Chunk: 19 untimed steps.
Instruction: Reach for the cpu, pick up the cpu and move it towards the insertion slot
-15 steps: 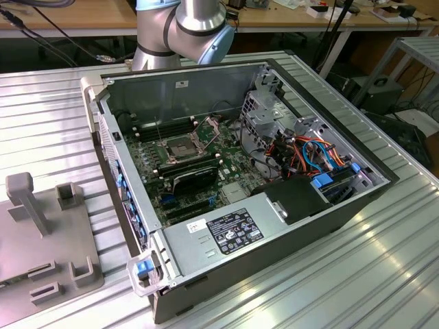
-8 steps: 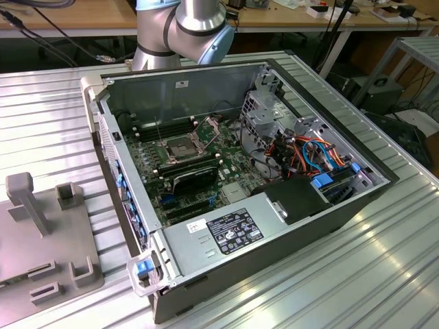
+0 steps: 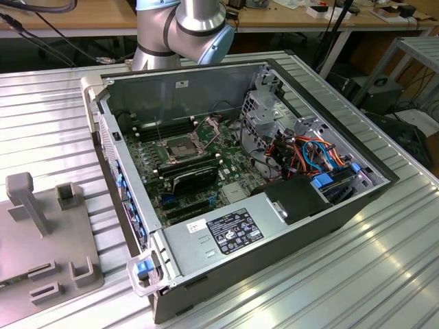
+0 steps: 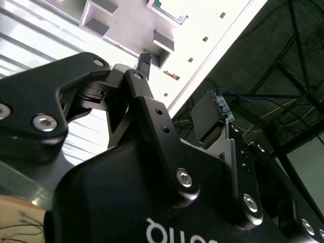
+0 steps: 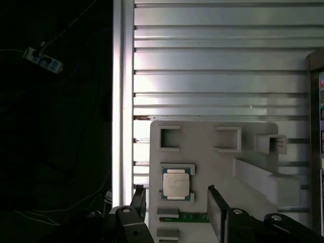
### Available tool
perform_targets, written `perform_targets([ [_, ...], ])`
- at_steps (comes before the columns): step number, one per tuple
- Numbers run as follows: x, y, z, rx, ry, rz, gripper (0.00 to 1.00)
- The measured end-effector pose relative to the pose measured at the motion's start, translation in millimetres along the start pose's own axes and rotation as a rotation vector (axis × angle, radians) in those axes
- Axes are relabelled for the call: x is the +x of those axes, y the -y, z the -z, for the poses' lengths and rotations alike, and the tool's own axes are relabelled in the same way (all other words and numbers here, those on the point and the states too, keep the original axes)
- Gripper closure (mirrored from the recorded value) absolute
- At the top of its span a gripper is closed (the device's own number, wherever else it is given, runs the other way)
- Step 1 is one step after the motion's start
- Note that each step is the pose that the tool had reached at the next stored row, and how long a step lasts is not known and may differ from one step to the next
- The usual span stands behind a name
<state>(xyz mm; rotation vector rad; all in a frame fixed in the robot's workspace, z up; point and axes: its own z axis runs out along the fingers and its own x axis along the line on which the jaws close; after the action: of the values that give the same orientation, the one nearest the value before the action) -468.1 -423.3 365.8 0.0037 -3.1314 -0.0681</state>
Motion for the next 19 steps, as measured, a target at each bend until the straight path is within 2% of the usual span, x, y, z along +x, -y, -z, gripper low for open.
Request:
perform_targets([
  [11,-0.1,2.5,-7.1,0.0000,0.0000,0.000,0.40],
  [19,-0.1,3.0,-18.9,0.0000,0.0000,0.000,0.40],
])
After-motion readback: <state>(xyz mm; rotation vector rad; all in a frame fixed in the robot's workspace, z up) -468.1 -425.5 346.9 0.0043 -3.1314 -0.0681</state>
